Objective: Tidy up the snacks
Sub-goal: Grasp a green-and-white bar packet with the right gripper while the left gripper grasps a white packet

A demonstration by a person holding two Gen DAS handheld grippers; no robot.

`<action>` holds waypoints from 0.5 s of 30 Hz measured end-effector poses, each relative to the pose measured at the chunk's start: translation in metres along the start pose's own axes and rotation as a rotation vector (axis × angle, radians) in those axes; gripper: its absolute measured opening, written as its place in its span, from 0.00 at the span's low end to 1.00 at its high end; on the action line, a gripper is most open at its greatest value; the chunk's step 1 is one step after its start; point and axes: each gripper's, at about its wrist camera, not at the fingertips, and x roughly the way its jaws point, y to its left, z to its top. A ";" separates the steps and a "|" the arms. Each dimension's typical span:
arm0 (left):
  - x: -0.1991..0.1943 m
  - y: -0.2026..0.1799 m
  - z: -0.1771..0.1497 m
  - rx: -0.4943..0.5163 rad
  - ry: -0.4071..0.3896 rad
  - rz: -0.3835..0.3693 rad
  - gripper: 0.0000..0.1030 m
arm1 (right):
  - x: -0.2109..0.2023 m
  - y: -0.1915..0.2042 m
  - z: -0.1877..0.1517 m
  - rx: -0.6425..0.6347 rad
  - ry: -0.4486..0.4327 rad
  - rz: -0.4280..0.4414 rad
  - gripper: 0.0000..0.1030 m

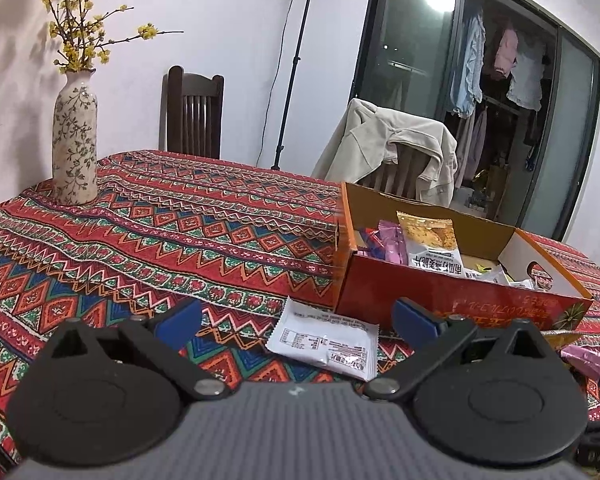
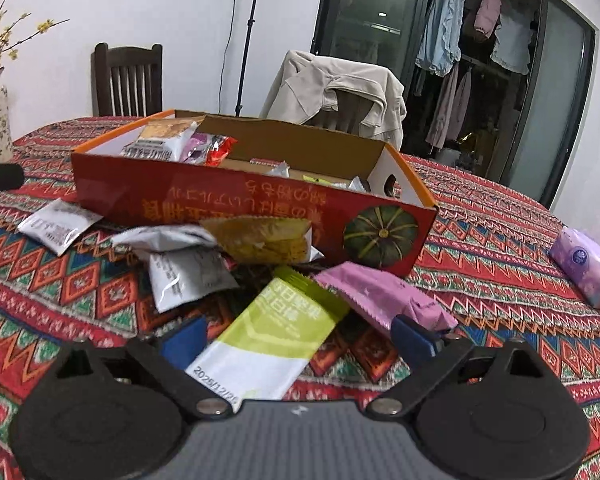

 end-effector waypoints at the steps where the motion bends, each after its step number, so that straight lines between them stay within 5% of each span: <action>1: 0.000 0.000 0.000 0.000 0.000 0.001 1.00 | -0.001 0.000 -0.004 0.001 0.012 0.015 0.85; 4: 0.000 0.000 0.000 0.002 0.001 0.001 1.00 | -0.001 -0.004 -0.010 0.031 0.017 0.060 0.78; 7: 0.000 -0.001 -0.001 0.008 0.005 0.007 1.00 | 0.002 -0.009 -0.009 0.081 0.026 0.136 0.56; 12: 0.000 -0.004 -0.001 0.020 0.006 0.022 1.00 | 0.003 -0.014 -0.008 0.072 0.035 0.166 0.53; 14: -0.001 -0.004 -0.001 0.024 0.007 0.028 1.00 | -0.001 -0.016 -0.009 0.079 0.029 0.173 0.35; 15: -0.002 -0.004 0.000 0.025 0.009 0.028 1.00 | -0.002 -0.016 -0.009 0.083 0.030 0.176 0.35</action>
